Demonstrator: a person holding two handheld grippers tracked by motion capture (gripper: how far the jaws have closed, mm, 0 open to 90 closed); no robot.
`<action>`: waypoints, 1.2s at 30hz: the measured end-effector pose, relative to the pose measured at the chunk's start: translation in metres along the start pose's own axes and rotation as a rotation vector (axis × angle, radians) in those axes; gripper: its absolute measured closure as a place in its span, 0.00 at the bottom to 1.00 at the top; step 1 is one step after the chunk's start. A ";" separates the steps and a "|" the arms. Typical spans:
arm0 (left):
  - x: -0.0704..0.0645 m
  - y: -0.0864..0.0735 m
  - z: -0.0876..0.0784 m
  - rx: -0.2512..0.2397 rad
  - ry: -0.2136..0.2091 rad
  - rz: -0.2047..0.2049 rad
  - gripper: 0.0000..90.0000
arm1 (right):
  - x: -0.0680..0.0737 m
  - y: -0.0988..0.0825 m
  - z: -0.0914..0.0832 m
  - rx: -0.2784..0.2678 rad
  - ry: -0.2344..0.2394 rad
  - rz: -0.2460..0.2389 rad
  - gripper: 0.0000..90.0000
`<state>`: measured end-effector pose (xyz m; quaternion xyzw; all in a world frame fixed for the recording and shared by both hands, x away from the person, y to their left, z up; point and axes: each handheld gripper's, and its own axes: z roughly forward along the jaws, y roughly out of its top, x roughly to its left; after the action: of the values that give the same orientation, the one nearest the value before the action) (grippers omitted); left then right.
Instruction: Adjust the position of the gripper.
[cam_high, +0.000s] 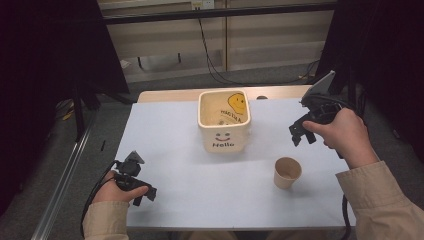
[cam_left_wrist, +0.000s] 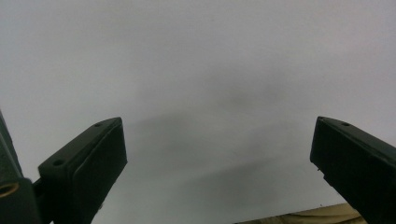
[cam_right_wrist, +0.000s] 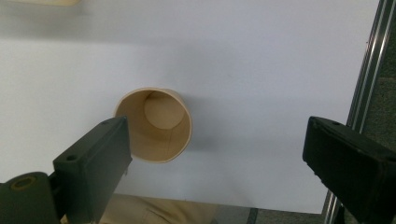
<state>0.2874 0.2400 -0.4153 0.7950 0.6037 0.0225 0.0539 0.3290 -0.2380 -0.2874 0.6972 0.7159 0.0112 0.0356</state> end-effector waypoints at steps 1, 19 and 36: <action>0.000 0.000 -0.001 0.004 -0.001 0.000 0.04 | 0.000 0.000 -0.002 -0.005 -0.003 -0.005 0.09; 0.001 0.000 -0.003 -0.001 -0.006 -0.002 0.04 | 0.030 0.004 -0.014 -0.015 0.011 -0.042 0.08; 0.002 -0.001 -0.005 -0.006 0.002 0.009 0.04 | 0.042 0.001 -0.010 -0.014 0.013 -0.086 0.08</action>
<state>0.2870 0.2422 -0.4109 0.7976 0.6001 0.0256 0.0555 0.3283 -0.1955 -0.2786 0.6654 0.7453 0.0193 0.0361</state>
